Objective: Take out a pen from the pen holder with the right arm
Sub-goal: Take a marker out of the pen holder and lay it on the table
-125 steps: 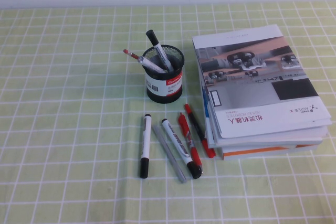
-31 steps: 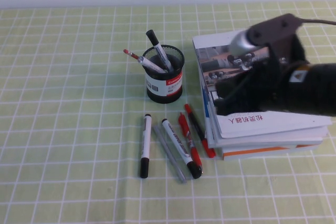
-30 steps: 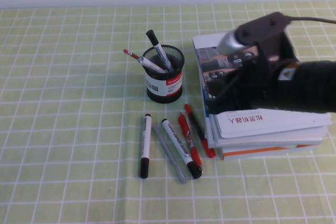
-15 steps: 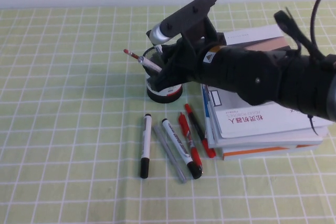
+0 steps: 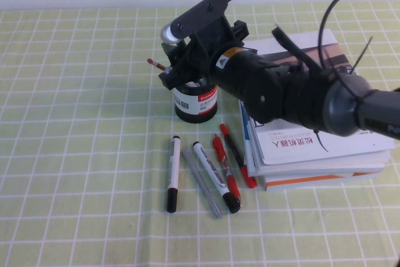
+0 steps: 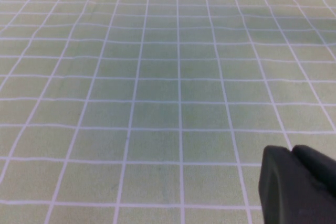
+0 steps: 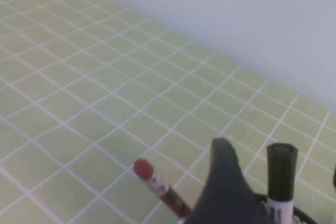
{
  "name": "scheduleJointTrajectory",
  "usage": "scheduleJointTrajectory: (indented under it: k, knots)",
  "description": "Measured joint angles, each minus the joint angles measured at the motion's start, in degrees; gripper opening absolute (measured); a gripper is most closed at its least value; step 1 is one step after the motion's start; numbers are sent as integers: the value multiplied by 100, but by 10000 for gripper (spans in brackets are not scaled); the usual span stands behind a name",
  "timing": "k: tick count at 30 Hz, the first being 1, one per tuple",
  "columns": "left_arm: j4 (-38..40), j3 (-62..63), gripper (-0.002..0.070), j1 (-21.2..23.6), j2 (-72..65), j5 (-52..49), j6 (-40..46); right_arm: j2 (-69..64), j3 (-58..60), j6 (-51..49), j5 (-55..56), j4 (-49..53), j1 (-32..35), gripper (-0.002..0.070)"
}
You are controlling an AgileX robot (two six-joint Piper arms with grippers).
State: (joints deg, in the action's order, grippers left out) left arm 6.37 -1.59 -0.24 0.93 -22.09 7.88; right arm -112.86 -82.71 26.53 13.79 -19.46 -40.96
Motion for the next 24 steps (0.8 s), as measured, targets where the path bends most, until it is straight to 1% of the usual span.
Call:
scheduleJointTrajectory:
  k: [7,16,24]
  knots:
    - [0,0,-5,0,0,0,0,-566,-558,208,25,13,115,370]
    - [0,0,-5,0,0,0,0,-923,-1043,306,6,13,246,370]
    - [0,0,-5,0,0,0,0,-1288,-1442,316,-176,22,267,347]
